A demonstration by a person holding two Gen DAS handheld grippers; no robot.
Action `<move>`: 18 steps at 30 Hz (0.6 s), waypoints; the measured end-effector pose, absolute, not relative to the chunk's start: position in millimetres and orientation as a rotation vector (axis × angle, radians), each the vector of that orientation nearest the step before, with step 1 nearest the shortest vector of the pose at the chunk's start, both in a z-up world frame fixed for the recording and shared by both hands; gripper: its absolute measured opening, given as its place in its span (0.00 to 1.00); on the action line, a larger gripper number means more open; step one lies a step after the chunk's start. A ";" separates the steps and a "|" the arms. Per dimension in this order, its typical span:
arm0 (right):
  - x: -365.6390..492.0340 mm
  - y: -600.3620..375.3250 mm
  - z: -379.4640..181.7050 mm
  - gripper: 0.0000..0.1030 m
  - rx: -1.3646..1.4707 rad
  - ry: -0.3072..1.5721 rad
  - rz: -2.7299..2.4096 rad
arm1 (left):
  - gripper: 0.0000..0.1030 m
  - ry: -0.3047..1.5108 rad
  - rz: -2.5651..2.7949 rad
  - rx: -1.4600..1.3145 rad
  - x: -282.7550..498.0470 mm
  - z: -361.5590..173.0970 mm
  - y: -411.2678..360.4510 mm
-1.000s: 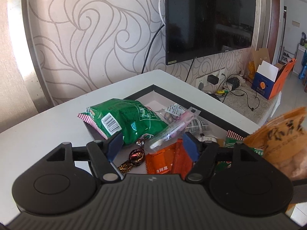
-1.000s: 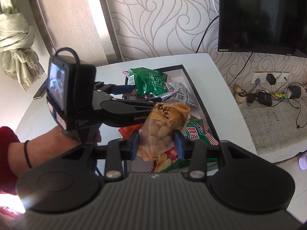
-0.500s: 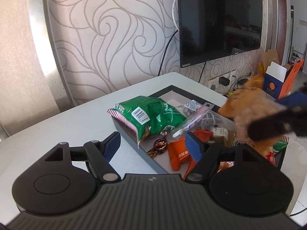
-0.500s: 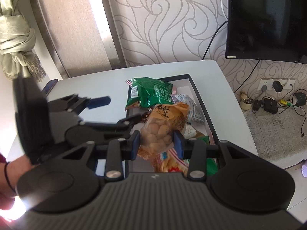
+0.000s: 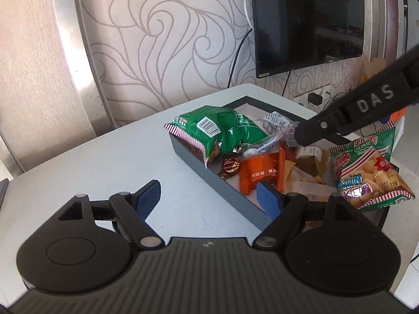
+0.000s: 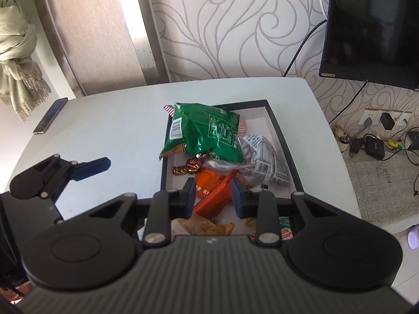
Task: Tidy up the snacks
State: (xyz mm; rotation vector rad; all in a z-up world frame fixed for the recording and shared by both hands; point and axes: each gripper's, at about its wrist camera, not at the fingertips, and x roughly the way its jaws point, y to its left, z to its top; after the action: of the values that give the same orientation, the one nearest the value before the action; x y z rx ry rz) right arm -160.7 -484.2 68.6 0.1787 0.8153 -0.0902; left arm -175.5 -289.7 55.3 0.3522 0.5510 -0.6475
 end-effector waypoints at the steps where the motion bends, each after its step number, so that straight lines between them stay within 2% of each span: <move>1: -163.7 -483.1 70.6 0.32 0.179 0.812 -0.083 | 0.81 0.555 -0.649 0.353 -176.0 54.9 -288.8; 5: -189.4 -466.1 79.0 0.32 0.087 0.819 -0.043 | 0.81 0.543 -0.656 0.364 -184.2 55.2 -281.5; 11: -189.8 -449.3 51.8 0.32 -0.059 0.886 -0.051 | 0.82 0.565 -0.676 0.354 -194.3 52.5 -273.9; 16: -178.3 -451.4 46.9 0.30 -0.054 0.874 -0.093 | 0.90 0.557 -0.694 0.382 -205.5 53.1 -274.7; 18: -183.3 -454.9 52.3 0.30 -0.015 0.860 -0.111 | 0.96 0.553 -0.692 0.382 -209.0 54.8 -274.5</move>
State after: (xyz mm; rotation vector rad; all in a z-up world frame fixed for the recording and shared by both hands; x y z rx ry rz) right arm -183.3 -454.9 52.3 -0.0148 0.8601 -0.1112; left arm -209.0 -274.5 54.8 0.3821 0.5530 -0.6922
